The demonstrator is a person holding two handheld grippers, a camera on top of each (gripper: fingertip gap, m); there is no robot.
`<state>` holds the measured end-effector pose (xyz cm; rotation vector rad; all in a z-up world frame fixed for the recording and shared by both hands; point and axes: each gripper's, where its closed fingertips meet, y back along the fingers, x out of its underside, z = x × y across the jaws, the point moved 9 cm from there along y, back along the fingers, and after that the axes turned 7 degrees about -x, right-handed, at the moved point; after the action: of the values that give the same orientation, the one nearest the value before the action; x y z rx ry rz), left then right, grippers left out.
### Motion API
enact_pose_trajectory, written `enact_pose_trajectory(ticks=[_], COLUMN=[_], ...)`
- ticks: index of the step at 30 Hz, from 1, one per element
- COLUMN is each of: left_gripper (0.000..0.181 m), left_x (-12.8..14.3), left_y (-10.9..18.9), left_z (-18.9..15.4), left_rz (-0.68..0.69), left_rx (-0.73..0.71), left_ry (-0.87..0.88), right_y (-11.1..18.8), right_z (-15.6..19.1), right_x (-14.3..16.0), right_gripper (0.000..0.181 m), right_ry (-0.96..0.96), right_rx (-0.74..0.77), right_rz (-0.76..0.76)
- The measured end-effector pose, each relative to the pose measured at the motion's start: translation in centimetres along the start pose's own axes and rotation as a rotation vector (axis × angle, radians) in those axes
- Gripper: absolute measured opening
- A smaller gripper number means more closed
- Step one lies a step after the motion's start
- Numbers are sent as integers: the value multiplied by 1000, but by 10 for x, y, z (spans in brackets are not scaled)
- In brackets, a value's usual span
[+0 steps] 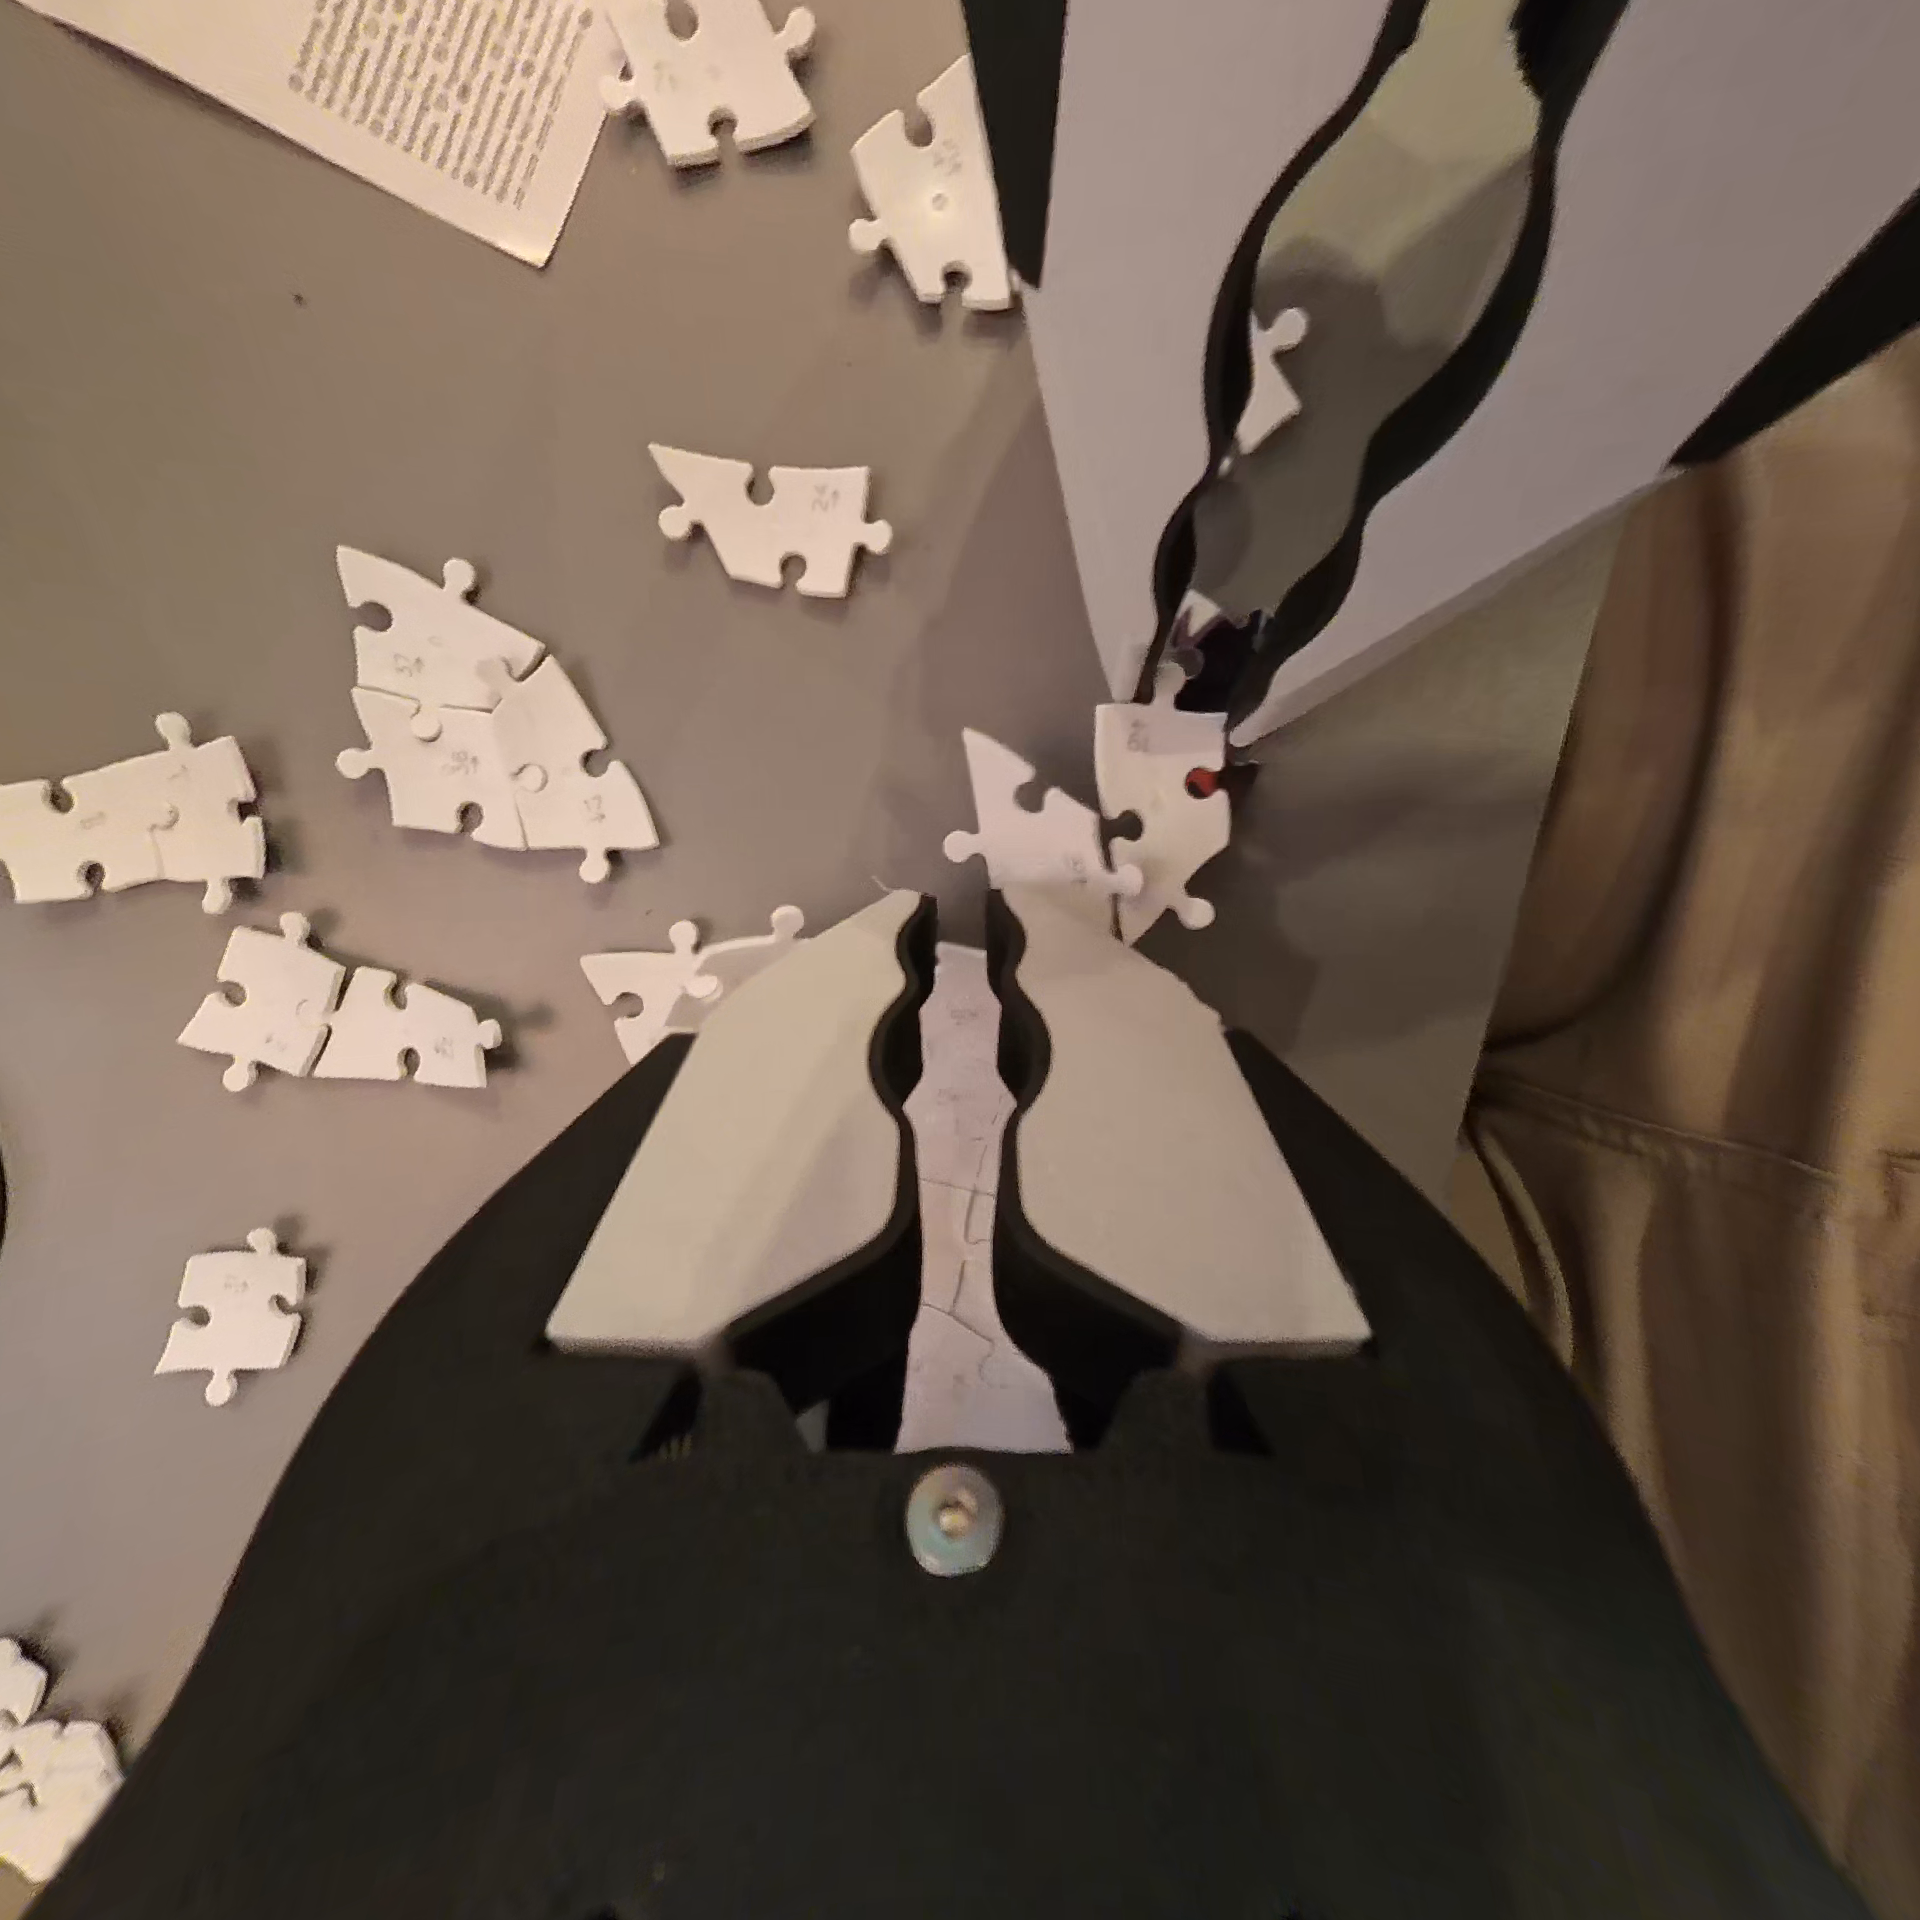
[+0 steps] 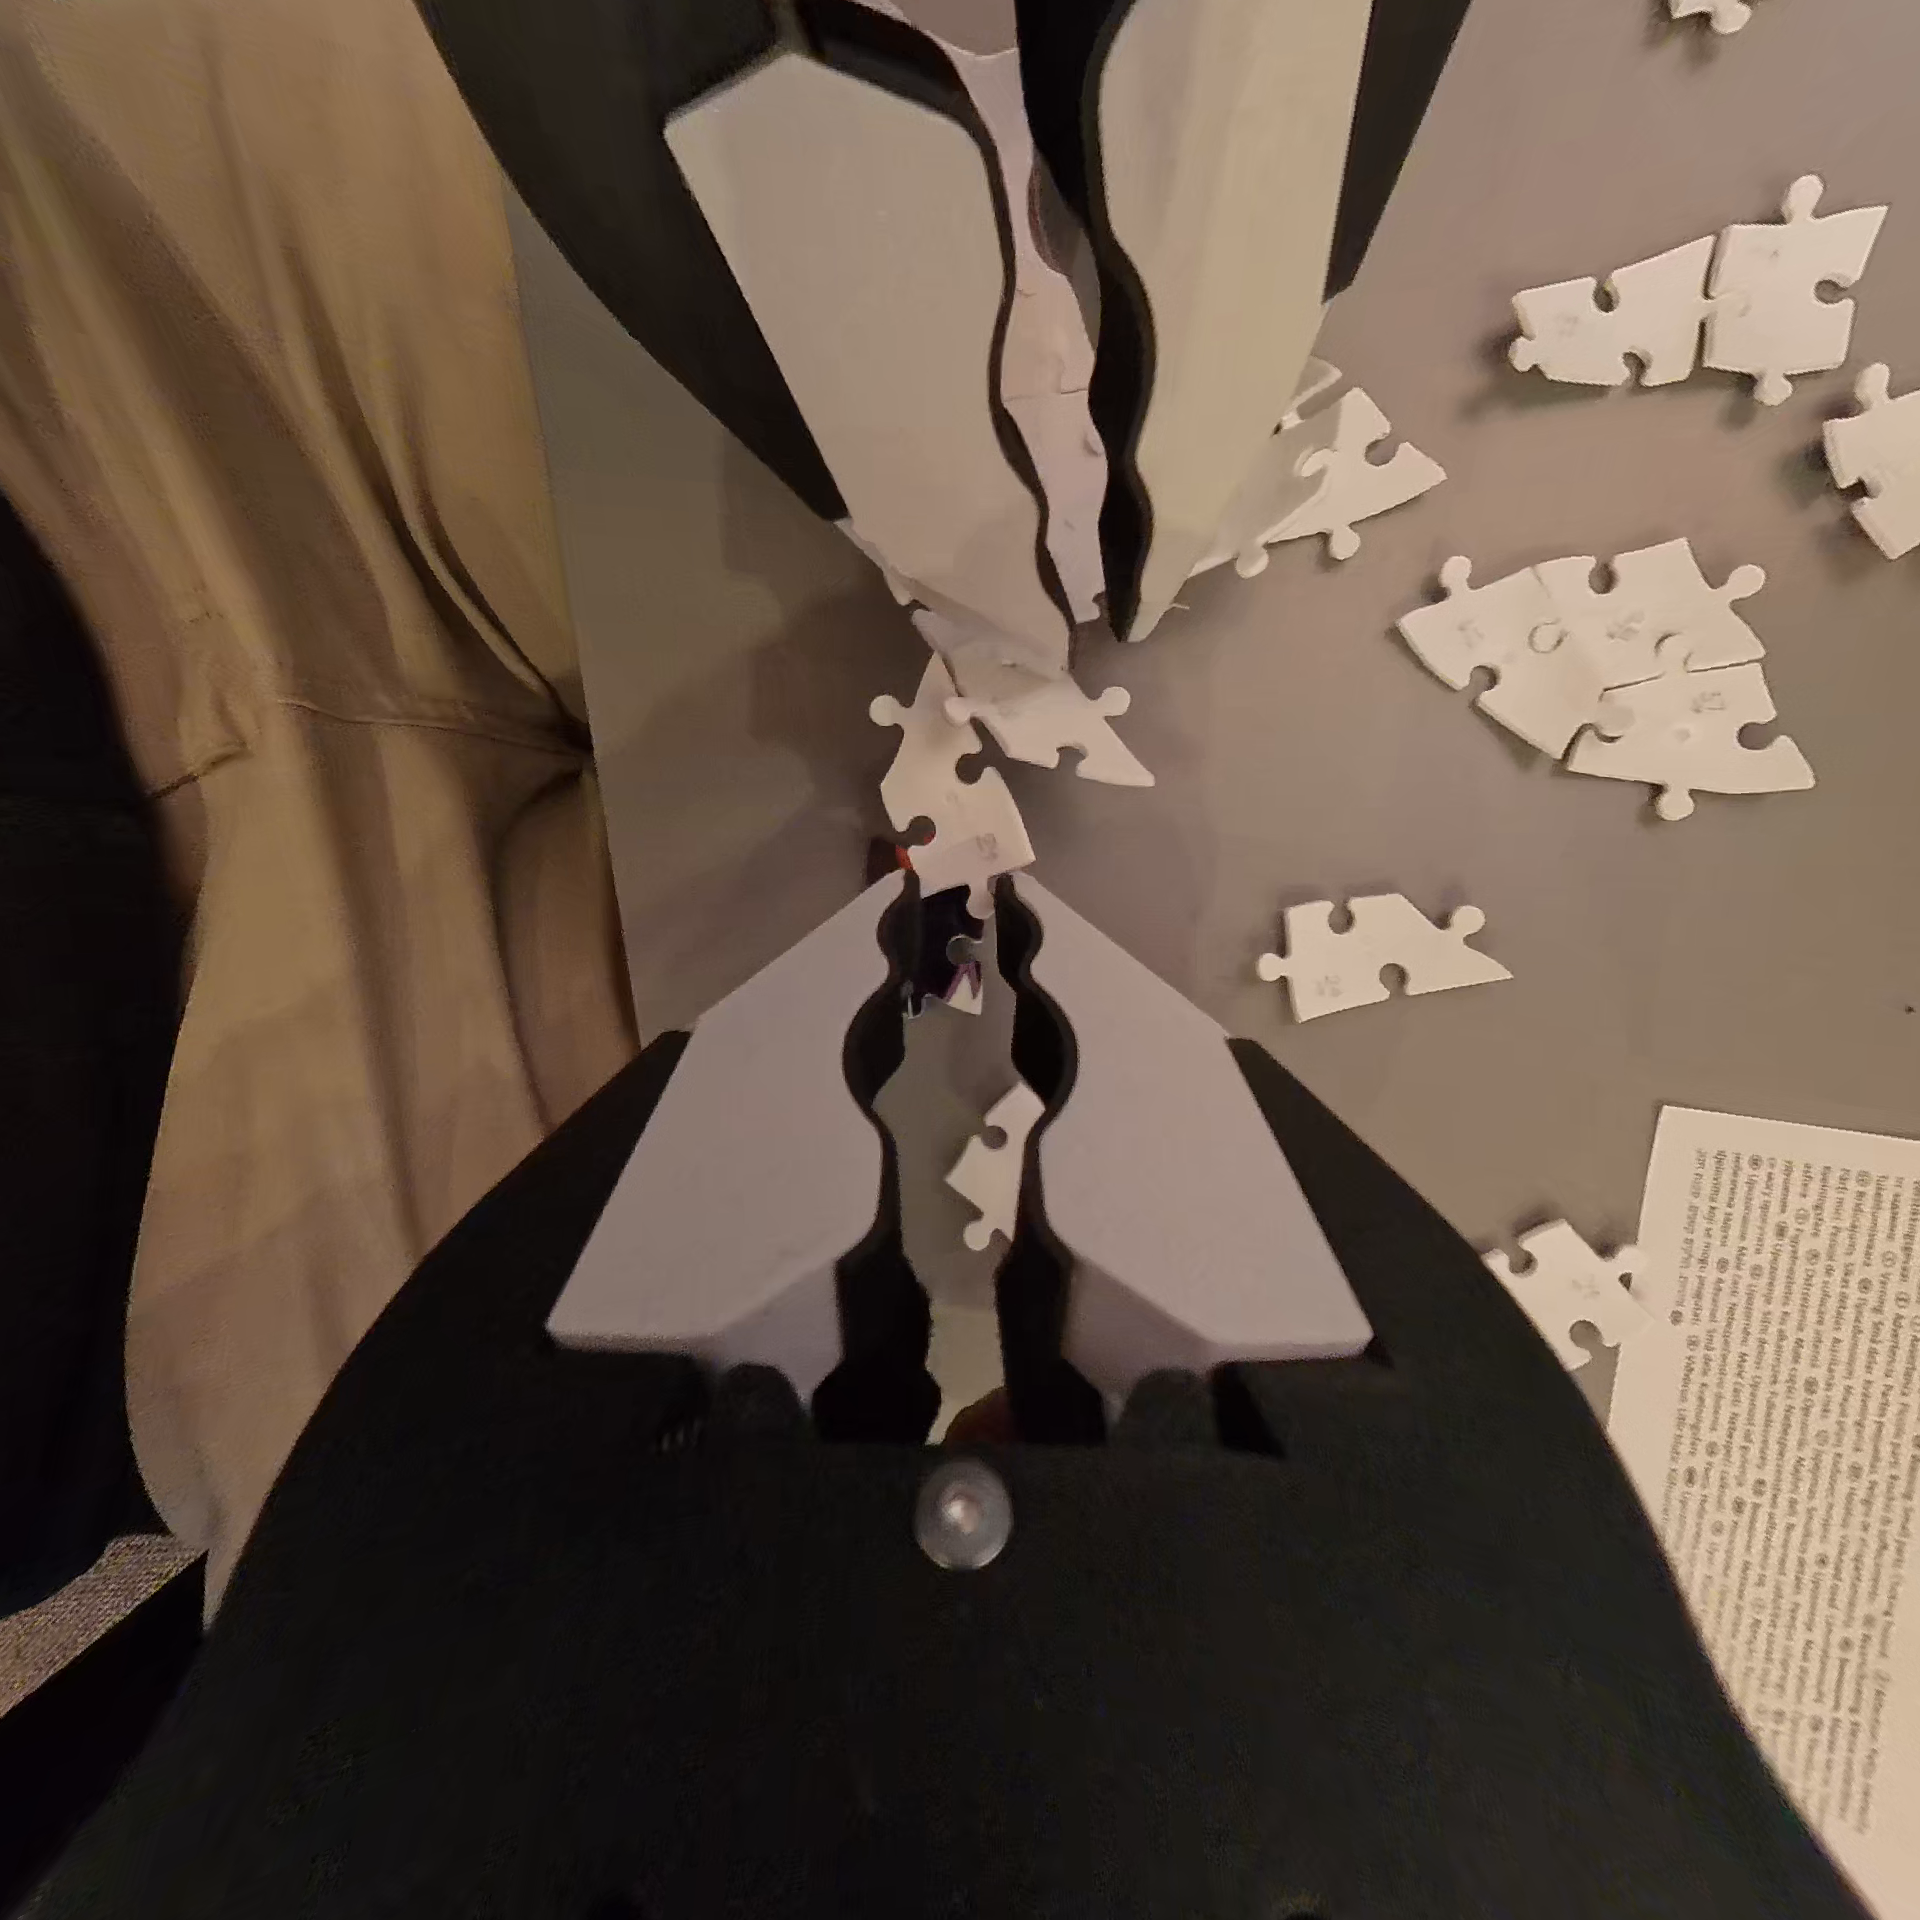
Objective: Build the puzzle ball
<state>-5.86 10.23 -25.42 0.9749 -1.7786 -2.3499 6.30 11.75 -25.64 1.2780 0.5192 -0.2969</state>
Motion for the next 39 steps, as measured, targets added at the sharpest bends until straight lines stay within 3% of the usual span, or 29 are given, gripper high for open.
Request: enact_pose_trajectory(ticks=[1,18,31,39], left_gripper=[9,7,6,10], left_x=[0,0,7,8], left_y=[0,-9,-8,-5], left_z=[-1,-9,3,6], left_rz=[1,134,180,149], left_rx=[8,-39,-152,-145], left_ry=[-10,-61,69,107], right_y=[0,0,7,4], right_z=[1,8,-20,-17], right_x=[0,1,8,13], right_gripper=[13,13,13,17], right_ry=[2,-6,-246,-290], right_rx=[-5,-51,96,18], right_rz=[-1,11,-47,-14])
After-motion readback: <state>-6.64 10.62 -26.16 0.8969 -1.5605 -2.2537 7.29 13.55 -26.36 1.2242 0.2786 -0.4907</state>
